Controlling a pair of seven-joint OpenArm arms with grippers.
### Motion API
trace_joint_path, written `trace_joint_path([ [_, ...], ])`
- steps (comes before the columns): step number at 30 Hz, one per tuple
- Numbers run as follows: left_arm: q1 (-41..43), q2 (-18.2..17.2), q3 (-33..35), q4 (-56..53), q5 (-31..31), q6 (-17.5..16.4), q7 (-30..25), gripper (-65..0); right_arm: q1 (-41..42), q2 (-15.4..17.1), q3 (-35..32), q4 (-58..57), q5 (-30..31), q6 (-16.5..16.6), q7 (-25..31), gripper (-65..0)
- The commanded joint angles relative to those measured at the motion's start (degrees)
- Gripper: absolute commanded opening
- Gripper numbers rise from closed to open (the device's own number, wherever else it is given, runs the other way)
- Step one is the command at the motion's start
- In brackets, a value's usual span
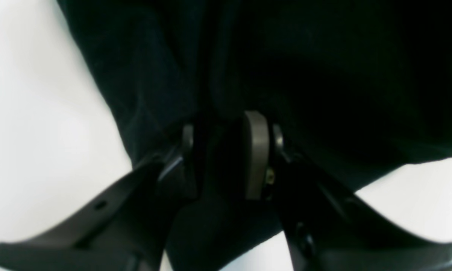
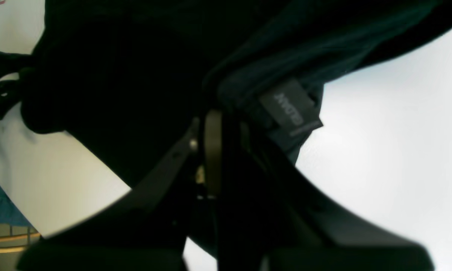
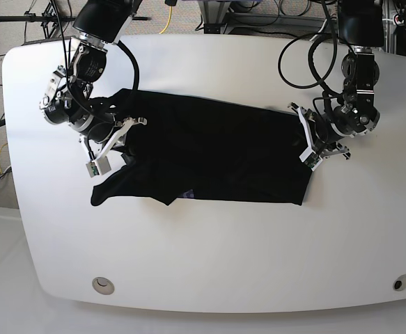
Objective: Fold the T-shirt properly
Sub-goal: 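Lift the corner with the right gripper and fold it toward the left gripper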
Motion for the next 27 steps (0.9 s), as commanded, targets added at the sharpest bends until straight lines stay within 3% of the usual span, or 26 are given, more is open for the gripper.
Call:
trace_joint_path([
  [1, -0.59, -0.31, -0.16, 0.95, -0.37, -0.1, -0.15, -49.5, 0.8, -0.32, -1.25, 2.22, 1.62, -0.04, 1.01, -63.9],
  [27, -0.23, 0.58, 0.16, 0.15, 0.98, -0.1, 1.1, -49.5, 0.59, -7.81, -15.89, 6.59, 1.28, -5.29, 2.69, -65.0],
])
